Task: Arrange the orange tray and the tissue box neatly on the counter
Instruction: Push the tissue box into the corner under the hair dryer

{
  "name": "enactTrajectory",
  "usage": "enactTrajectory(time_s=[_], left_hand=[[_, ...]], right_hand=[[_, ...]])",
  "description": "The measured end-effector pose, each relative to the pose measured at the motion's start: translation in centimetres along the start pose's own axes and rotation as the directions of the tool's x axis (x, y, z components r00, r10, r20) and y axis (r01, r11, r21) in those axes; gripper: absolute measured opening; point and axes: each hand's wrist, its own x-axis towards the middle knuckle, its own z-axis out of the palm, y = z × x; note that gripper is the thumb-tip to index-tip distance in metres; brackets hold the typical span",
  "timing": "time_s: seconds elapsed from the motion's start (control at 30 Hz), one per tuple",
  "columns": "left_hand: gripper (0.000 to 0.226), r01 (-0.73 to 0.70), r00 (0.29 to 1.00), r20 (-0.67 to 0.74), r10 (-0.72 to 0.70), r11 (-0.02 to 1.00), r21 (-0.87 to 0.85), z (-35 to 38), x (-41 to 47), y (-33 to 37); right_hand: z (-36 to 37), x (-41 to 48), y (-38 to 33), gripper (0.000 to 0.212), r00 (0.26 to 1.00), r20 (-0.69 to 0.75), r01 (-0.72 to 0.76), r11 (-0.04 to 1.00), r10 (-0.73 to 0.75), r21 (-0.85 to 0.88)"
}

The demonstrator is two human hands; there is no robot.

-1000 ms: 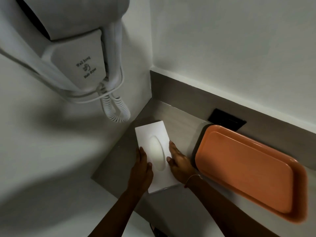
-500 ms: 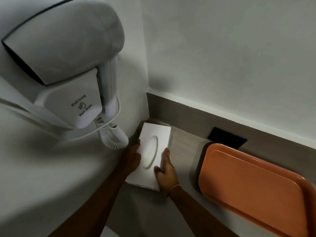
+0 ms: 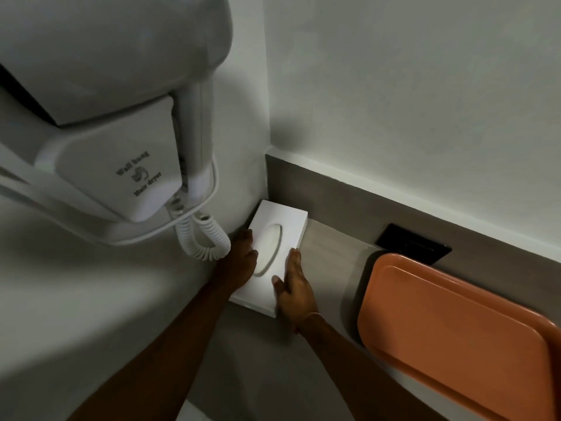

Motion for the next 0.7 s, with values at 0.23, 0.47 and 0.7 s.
enactTrajectory(time_s=[0.23,0.47,0.7], left_hand=[[0.062,-0.041,0.959,-0.275,0.068,0.994,0.105,4.7,-13.6,-6.7],[0.066,0.060,0.981,-0.195,0.004,0.945,0.321,7.3,-16.4,-11.5],[0.066,0.057,0.978,-0.208,0.027,0.920,0.387,7.7,-16.1,-12.4]], right_hand=[[-0.6,-7.1,4.1,0.065,0.868,0.215,0.496,0.761,-0.448,-0.419],[0.8,-7.4,5.3,0.066,0.838,0.341,0.543,0.592,-0.426,-0.596],[2.0,-5.7,5.4,0.076,0.841,0.359,0.540,0.584,-0.404,-0.607]])
